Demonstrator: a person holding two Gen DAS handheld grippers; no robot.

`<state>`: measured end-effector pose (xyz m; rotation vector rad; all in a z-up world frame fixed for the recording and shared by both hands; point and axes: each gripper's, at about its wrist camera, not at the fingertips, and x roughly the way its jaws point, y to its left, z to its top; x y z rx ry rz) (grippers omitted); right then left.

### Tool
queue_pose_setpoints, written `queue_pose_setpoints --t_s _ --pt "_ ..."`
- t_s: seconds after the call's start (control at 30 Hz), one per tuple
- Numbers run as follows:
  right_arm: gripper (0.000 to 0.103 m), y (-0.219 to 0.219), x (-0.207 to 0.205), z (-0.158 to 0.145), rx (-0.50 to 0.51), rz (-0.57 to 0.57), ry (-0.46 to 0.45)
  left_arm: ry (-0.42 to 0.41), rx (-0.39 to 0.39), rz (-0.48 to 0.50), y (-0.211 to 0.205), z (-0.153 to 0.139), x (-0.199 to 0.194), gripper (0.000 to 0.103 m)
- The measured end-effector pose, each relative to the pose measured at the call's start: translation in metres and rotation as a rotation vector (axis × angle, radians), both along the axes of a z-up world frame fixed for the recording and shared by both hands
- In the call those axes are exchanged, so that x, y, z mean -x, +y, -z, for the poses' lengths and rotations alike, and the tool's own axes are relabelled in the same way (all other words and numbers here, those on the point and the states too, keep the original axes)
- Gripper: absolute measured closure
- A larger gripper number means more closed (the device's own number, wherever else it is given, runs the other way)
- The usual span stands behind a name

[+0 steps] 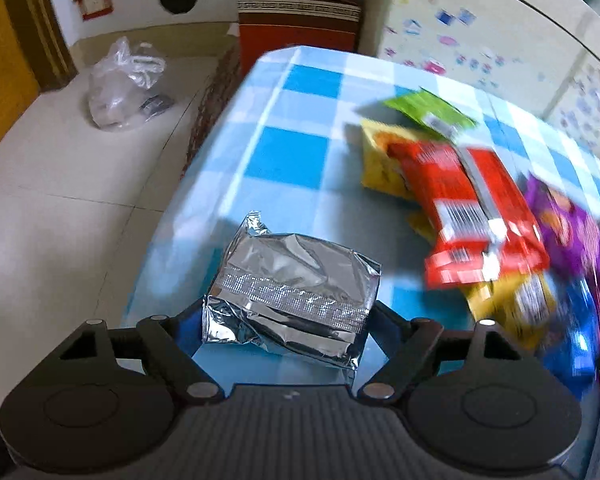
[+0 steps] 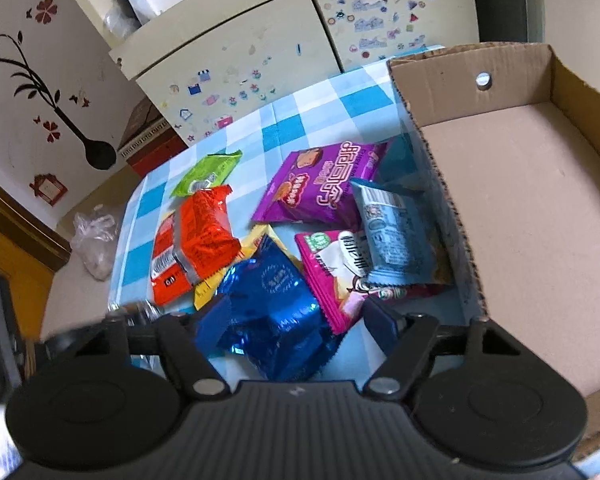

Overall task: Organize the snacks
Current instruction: 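Close the left gripper on the silver foil packet, then grasp the blue foil bag with the right gripper while the left gripper holds the silver packet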

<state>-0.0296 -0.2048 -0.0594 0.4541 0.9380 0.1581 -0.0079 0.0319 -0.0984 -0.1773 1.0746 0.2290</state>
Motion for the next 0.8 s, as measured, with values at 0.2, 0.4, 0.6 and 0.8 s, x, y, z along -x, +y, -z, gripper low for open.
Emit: queue_pose_setpoints --t_s 0.2,0.4,0.6,0.8 --pt "0.029 0.004 -0.008 0.013 -0.041 -0.014 0.041 0.023 0.024 0.084 -0.02 -0.001 0.032 0.014" --pt "0.029 0.007 -0.007 0.026 -0.176 -0.081 0.137 0.043 0.04 0.065 -0.017 0.002 0.053 0.003" --pt "0.028 0.015 0.0 0.02 -0.203 -0.15 0.133 0.056 0.02 0.044 -0.012 0.006 0.059 0.0" --pt "0.028 0.012 0.004 0.019 -0.183 -0.114 0.139 0.037 0.008 0.046 -0.013 0.007 0.063 0.0"
